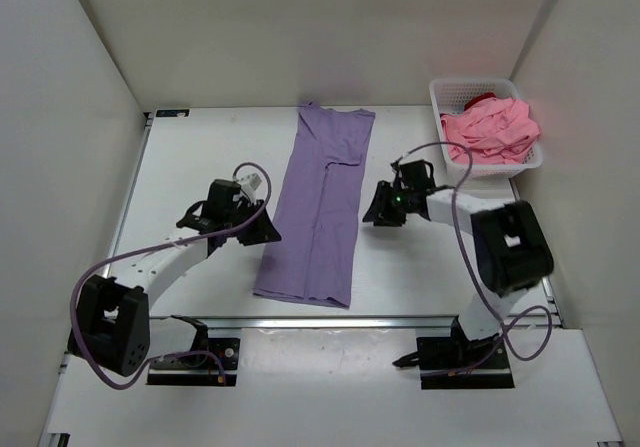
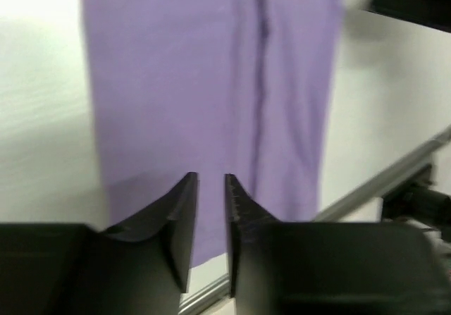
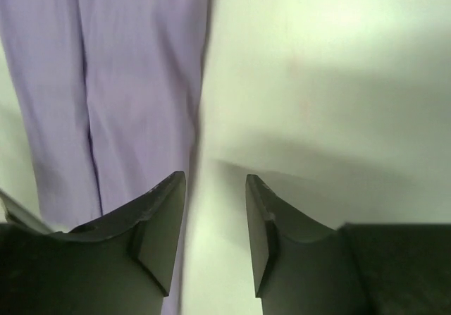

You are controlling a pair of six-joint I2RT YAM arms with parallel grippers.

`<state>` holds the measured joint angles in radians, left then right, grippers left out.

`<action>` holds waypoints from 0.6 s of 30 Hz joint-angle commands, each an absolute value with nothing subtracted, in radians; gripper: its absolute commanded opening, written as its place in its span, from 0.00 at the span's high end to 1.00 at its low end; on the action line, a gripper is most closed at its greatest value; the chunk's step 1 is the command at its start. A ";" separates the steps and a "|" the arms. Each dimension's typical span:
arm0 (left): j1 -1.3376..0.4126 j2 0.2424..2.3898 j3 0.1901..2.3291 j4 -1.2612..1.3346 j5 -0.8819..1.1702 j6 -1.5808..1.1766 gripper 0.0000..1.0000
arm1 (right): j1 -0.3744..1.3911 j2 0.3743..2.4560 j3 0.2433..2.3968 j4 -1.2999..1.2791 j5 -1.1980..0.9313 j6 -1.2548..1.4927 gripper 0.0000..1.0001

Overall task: Fold and stack the t-shirts
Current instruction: Rotate the tshirt 80 degrees, then grab the bottom of the folded rectangular tshirt with both arms

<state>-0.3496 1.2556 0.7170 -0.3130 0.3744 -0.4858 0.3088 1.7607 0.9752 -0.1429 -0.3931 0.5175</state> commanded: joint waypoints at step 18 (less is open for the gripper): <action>-0.382 1.072 0.499 -0.517 0.081 -0.534 0.30 | 0.680 1.275 0.351 0.103 -0.437 0.833 0.59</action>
